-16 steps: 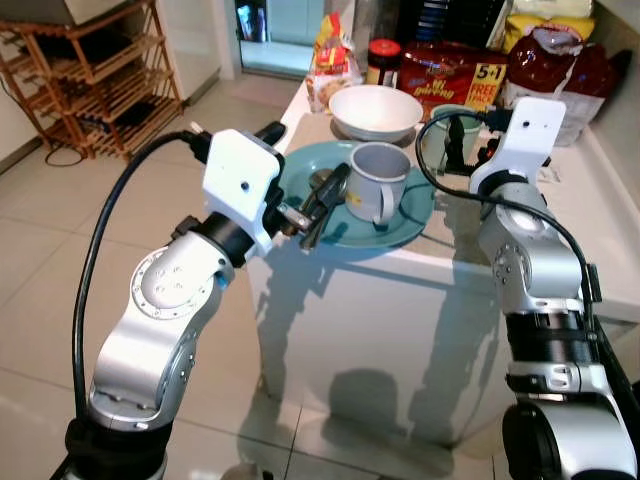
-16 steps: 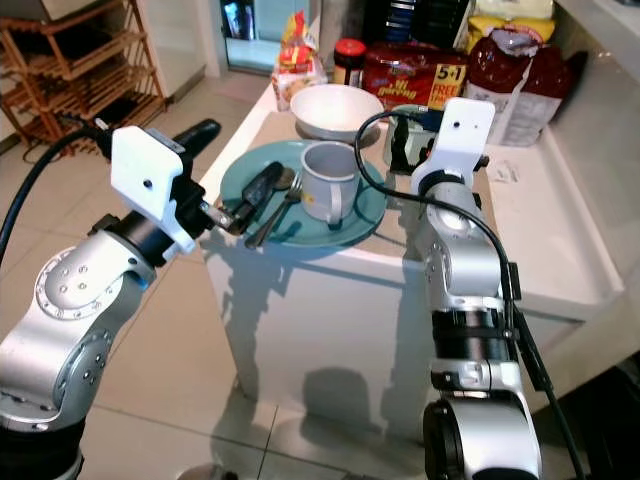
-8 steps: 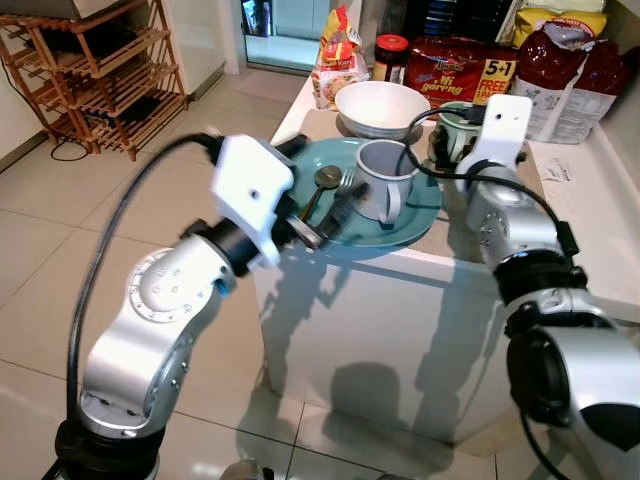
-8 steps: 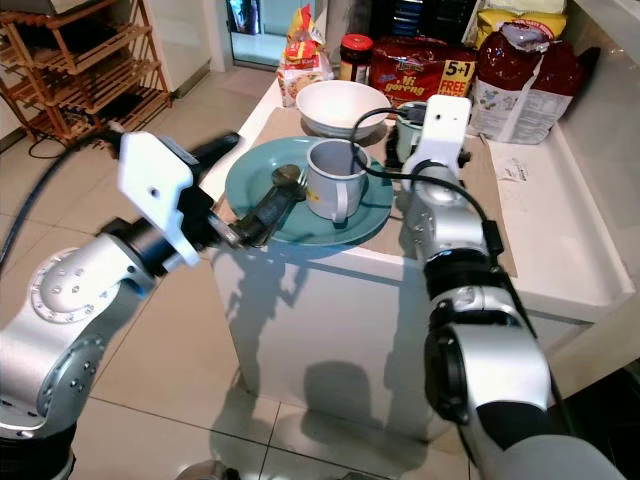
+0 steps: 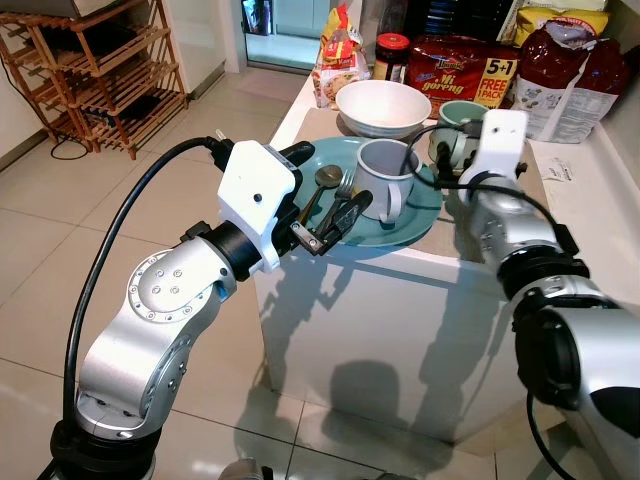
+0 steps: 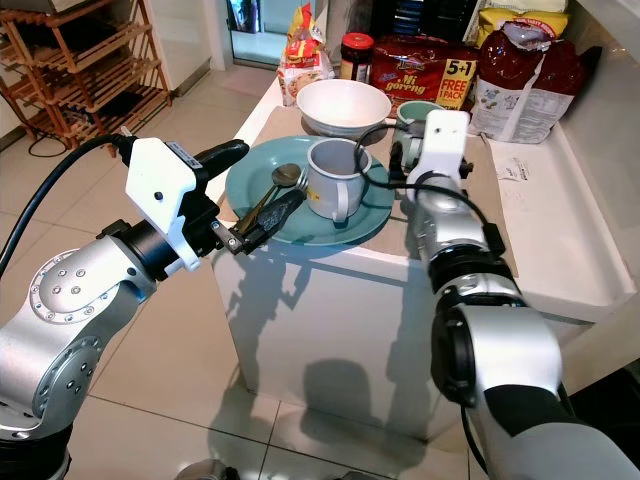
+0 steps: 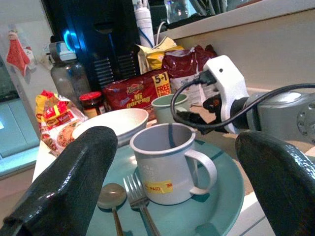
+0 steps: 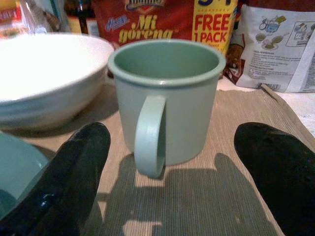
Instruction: Setting the table
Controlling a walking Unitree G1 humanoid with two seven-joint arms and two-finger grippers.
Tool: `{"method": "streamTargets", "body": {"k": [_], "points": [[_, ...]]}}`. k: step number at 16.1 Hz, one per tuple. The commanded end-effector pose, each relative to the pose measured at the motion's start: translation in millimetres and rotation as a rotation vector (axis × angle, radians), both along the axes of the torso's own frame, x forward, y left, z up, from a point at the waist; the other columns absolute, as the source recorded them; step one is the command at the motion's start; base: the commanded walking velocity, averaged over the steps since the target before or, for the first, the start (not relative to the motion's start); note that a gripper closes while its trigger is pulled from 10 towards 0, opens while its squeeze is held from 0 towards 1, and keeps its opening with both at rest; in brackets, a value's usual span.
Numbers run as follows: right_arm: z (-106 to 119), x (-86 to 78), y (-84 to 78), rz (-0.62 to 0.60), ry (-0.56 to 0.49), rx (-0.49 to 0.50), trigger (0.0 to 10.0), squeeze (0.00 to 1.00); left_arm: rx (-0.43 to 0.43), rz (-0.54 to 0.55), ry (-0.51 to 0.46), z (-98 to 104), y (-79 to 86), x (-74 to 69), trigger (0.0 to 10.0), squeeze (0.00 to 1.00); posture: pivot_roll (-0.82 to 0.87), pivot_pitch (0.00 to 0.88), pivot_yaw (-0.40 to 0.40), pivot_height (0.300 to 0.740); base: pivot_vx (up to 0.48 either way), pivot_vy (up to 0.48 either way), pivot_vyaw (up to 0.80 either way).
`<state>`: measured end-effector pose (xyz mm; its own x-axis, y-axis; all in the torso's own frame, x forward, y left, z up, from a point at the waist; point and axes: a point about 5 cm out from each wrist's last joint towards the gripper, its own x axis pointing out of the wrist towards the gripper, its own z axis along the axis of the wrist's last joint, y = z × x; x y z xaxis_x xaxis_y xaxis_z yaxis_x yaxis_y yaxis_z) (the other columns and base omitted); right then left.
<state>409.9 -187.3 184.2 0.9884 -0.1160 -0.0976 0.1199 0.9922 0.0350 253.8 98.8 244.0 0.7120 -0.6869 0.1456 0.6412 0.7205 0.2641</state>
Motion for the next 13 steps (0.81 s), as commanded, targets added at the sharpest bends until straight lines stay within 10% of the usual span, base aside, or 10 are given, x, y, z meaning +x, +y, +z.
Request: {"method": "streamTargets", "body": {"k": [1,13], "points": [[5,1.3,-2.4,0.016,-0.027,0.041,10.0,0.00,0.009,-0.030,-0.020,5,-4.0,-4.8,10.0,0.00,0.12,0.048,-0.044,0.740,0.000,0.000,0.00],[9,-5.4,-40.5,-0.129,-0.068,-0.037,10.0,0.00,0.016,-0.031,-0.008,5,-4.7,-11.1,10.0,0.00,0.11,0.077,-0.053,0.740,0.000,0.000,0.00]]}}
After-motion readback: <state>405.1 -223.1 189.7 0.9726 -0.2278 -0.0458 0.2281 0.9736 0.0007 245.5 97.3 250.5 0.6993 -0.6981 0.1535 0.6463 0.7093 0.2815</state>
